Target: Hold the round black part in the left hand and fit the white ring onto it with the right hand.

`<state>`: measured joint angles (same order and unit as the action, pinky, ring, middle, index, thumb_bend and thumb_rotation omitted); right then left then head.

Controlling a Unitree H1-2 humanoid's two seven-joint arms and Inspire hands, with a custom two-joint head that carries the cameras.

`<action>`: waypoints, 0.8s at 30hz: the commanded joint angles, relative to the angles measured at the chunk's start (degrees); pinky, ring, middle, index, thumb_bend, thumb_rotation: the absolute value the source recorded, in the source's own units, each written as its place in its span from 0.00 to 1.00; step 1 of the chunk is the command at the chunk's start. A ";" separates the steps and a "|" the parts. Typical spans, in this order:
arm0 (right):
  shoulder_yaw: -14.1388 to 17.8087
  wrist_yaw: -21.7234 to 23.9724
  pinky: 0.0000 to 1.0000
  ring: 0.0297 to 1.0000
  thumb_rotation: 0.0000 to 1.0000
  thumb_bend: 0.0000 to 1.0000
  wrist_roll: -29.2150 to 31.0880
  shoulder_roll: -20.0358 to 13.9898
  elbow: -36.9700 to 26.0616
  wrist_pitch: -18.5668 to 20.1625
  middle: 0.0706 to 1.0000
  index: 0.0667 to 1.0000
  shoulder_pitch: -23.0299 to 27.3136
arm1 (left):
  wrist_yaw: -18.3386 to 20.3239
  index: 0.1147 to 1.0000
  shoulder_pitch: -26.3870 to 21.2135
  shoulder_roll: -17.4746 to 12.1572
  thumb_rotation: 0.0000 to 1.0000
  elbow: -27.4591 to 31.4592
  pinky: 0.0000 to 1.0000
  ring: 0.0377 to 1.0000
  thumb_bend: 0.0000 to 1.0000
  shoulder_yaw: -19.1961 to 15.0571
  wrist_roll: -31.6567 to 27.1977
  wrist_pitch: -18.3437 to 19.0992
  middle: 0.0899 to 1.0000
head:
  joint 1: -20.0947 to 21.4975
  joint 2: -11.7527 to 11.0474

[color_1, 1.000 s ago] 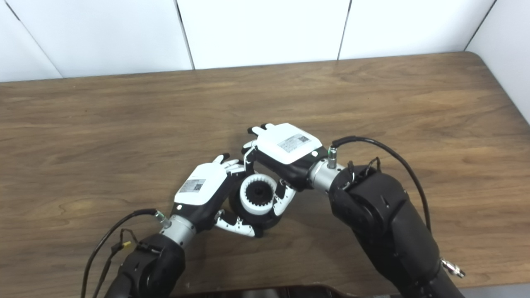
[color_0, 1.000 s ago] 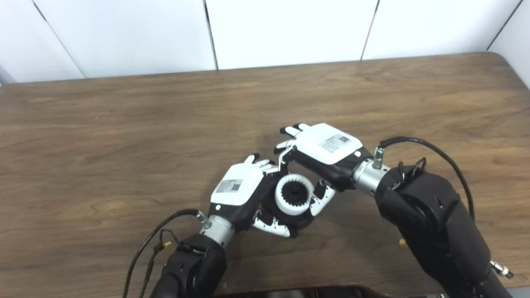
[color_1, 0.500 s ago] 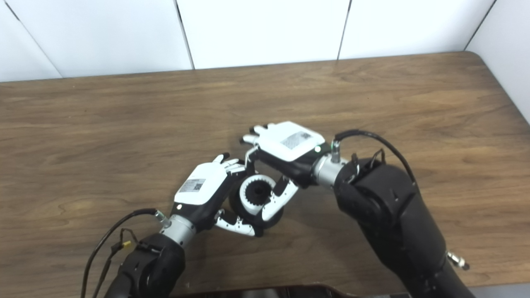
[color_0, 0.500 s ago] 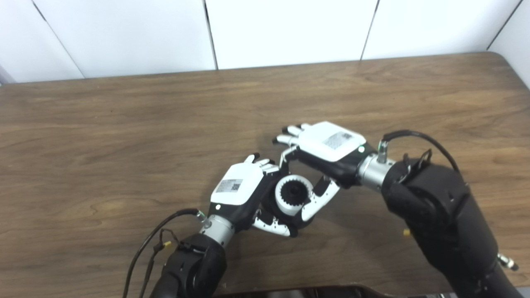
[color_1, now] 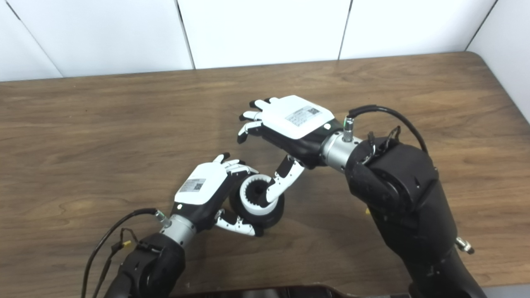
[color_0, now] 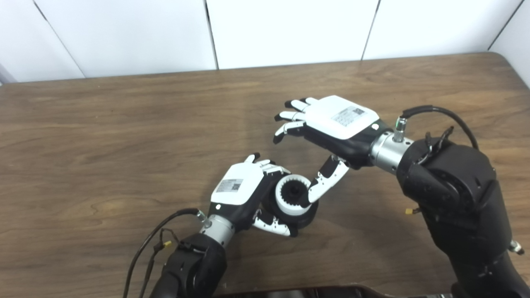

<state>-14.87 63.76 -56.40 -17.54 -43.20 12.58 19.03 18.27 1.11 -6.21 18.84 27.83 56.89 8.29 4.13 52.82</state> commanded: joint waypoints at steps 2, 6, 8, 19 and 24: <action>0.95 0.06 1.00 1.00 0.51 1.00 0.09 0.18 -1.21 0.45 0.93 0.77 2.25 | 0.12 0.42 -1.18 -0.17 0.06 0.87 1.00 0.89 0.52 -0.24 1.79 0.25 0.77 | 0.02 0.02; 1.27 -0.41 1.00 1.00 0.52 1.00 -0.08 0.56 -0.84 0.52 0.93 0.76 2.27 | 1.07 0.42 -1.60 -0.32 0.07 1.09 0.97 0.87 0.52 -0.08 4.20 0.94 0.76 | 0.05 0.06; 1.45 -0.39 1.00 1.00 0.52 1.00 -0.07 0.62 -0.85 0.54 0.93 0.76 2.19 | 1.80 0.52 -1.74 -0.23 0.19 1.20 0.98 0.88 0.68 -0.13 5.11 1.46 0.77 | 0.06 0.01; 2.21 -0.38 1.00 1.00 0.53 1.00 -0.68 0.58 -1.19 0.45 0.93 0.74 0.98 | 10.45 0.97 -3.07 -0.85 0.50 2.29 1.00 1.00 1.00 0.22 11.71 3.82 0.99 | 0.10 0.16; 2.55 -1.01 1.00 1.00 0.54 1.00 -0.93 0.35 -1.09 -0.07 0.93 0.74 0.08 | 13.28 1.00 -2.96 -0.40 0.52 3.03 1.00 1.00 1.00 -0.19 13.49 4.23 1.00 | 0.05 0.12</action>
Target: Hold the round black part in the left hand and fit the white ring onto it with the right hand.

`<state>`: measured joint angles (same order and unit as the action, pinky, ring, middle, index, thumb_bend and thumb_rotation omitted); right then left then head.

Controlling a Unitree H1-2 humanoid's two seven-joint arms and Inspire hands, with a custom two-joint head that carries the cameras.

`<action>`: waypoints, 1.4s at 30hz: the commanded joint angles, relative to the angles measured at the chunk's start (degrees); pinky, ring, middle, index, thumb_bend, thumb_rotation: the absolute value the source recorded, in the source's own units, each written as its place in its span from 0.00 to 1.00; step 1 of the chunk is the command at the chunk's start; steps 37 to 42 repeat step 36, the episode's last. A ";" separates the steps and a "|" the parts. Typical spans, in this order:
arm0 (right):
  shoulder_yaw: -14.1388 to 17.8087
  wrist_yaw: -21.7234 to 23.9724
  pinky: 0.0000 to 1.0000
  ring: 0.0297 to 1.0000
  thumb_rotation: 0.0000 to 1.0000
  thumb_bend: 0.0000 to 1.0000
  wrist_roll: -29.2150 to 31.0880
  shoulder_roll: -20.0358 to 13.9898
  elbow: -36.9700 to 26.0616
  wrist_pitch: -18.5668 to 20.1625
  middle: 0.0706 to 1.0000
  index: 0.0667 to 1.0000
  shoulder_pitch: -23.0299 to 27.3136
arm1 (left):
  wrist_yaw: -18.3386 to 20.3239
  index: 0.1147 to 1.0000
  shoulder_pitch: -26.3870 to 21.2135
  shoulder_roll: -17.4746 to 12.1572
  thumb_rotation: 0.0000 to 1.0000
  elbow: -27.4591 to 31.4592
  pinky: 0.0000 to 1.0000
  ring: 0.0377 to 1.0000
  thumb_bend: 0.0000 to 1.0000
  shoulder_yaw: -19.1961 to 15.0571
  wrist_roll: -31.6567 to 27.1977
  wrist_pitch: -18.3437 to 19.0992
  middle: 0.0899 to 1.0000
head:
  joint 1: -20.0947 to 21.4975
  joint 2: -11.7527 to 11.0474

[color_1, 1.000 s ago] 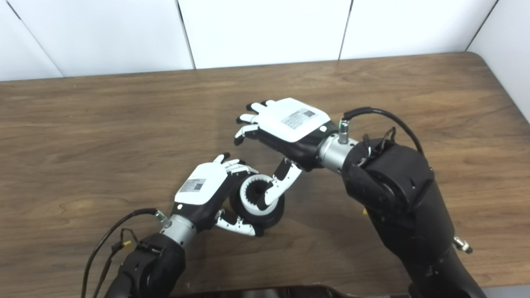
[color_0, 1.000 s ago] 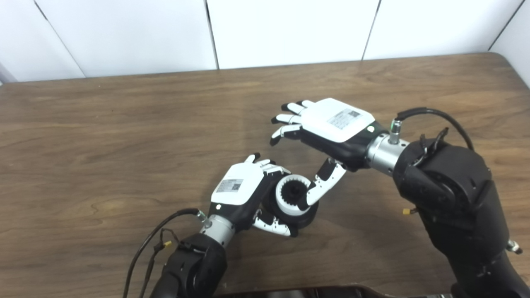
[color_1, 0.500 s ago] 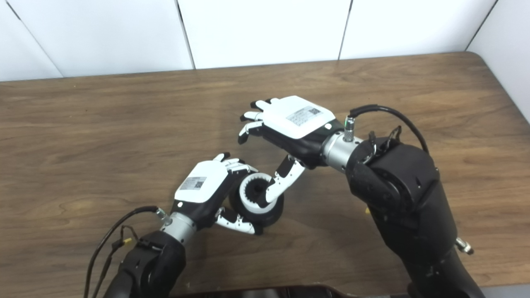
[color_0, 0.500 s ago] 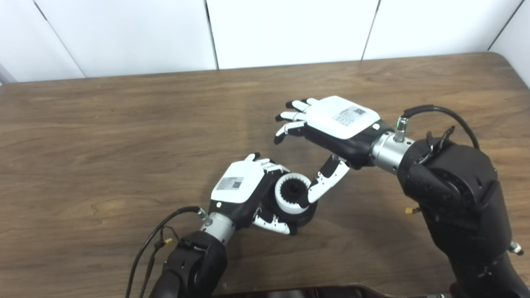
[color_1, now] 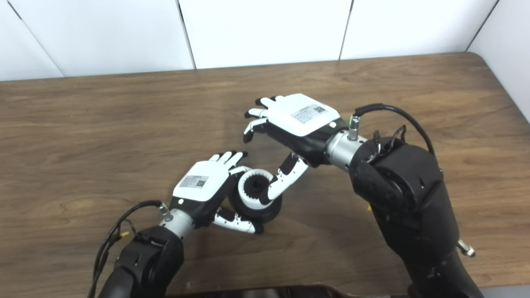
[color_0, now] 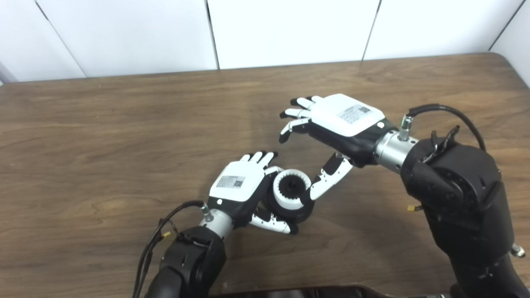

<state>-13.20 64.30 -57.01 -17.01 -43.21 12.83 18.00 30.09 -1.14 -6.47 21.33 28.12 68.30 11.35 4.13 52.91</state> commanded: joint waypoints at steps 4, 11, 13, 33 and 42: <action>1.29 -1.37 1.00 1.00 0.53 1.00 -0.30 -0.25 -1.11 -0.16 0.93 0.74 0.78 | 4.11 1.00 -0.88 0.22 0.51 1.13 1.00 1.00 1.00 -1.01 3.16 1.72 1.00 | 0.00 0.02; 2.03 -1.66 1.00 1.00 0.52 1.00 -0.22 -0.19 -1.16 -0.17 0.93 0.74 0.25 | 10.27 1.00 -0.82 1.55 0.52 2.80 1.00 1.00 1.00 -2.53 8.52 3.09 1.00 | -0.25 -0.18; 2.21 -1.72 1.00 1.00 0.52 1.00 0.04 -0.31 -1.05 -0.17 0.93 0.74 0.09 | 12.71 1.00 -0.96 2.16 0.52 3.64 1.00 1.00 1.00 -3.42 10.68 3.55 1.00 | -0.32 -0.22; 4.92 -1.42 1.00 1.00 0.54 1.00 0.97 -2.04 -1.53 0.28 0.93 0.77 -1.66 | 35.79 1.00 -9.40 -0.10 0.51 18.69 1.00 1.00 1.00 -18.78 6.06 3.17 1.00 | -1.58 -1.47; 6.69 -1.40 1.00 1.00 0.53 1.00 2.25 -3.00 -2.01 1.48 0.94 0.79 -2.42 | 37.66 1.00 -10.25 -1.01 0.51 20.24 1.00 1.00 1.00 -22.18 2.47 5.03 1.00 | -1.63 -1.53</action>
